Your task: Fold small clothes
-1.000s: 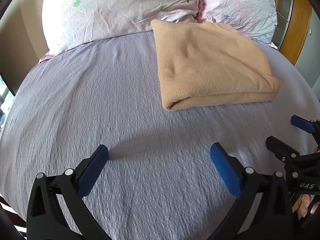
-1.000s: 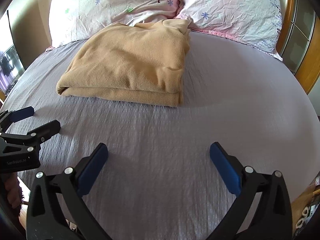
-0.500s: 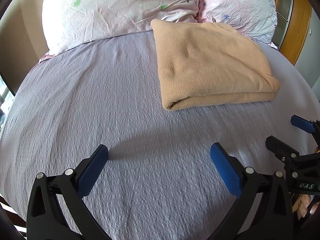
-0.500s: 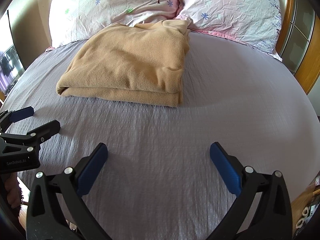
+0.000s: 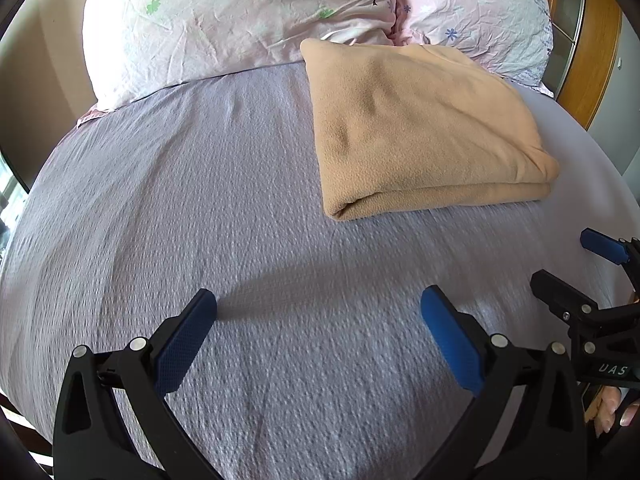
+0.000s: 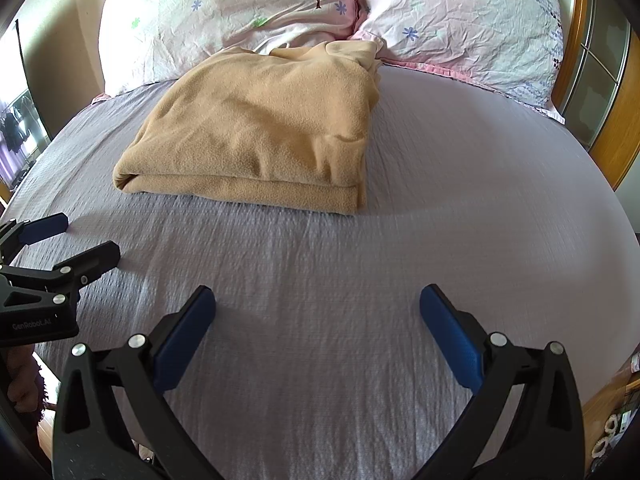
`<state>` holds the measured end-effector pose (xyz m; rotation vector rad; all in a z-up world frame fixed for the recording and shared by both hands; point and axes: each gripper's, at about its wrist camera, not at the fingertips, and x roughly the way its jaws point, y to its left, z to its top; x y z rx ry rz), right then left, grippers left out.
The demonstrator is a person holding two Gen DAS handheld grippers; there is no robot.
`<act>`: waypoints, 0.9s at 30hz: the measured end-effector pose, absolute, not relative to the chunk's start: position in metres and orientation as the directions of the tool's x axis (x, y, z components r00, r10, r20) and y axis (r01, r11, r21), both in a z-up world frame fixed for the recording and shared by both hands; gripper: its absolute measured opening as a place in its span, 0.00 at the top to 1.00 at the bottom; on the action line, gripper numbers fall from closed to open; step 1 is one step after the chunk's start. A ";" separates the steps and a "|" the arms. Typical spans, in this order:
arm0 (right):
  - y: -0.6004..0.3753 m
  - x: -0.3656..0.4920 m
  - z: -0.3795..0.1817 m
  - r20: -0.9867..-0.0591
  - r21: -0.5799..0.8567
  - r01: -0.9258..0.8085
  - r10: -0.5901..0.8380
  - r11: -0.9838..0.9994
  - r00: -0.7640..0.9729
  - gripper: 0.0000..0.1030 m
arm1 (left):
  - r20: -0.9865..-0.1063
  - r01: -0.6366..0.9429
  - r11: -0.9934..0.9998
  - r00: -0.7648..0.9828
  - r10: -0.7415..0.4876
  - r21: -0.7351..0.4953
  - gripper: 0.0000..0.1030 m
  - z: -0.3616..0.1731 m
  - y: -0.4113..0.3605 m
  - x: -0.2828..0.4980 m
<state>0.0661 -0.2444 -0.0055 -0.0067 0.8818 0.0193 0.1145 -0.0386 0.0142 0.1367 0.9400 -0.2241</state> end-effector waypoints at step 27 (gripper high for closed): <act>-0.241 0.066 -0.005 -0.769 0.001 -0.014 0.010 1.000 0.640 0.02 | -0.817 0.244 0.970 0.563 -0.126 0.019 0.01 0.015 -0.039 0.117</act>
